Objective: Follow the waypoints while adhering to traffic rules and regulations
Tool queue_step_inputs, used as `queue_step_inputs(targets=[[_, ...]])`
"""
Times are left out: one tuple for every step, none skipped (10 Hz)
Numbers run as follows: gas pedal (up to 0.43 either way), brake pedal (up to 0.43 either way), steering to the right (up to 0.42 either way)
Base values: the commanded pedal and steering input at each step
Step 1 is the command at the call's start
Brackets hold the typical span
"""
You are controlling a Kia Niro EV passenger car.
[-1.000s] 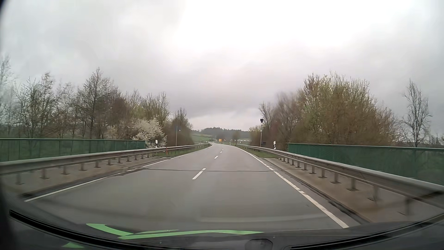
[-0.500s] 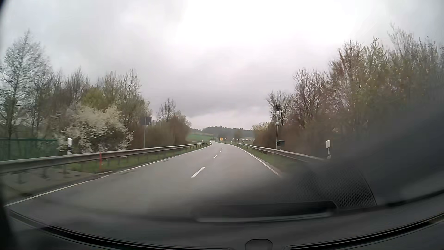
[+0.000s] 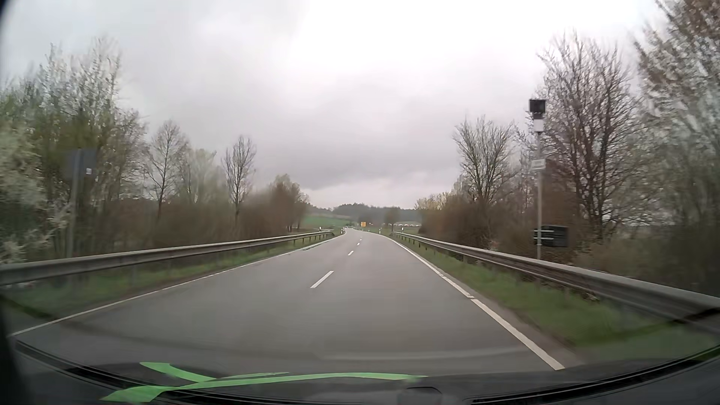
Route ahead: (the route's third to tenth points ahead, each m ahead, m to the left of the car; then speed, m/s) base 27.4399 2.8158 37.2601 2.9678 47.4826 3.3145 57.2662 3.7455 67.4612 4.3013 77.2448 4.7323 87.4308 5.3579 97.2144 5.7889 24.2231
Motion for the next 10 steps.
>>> queue_step_inputs(targets=[[0.220,0.000,-0.009],[0.220,0.000,-0.009],[0.220,0.000,-0.009],[0.228,0.000,-0.008],[0.228,0.000,-0.005],[0.240,0.000,-0.003],[0.240,0.000,-0.003],[0.240,0.000,-0.003],[0.240,0.000,-0.003],[0.240,0.000,-0.003]])
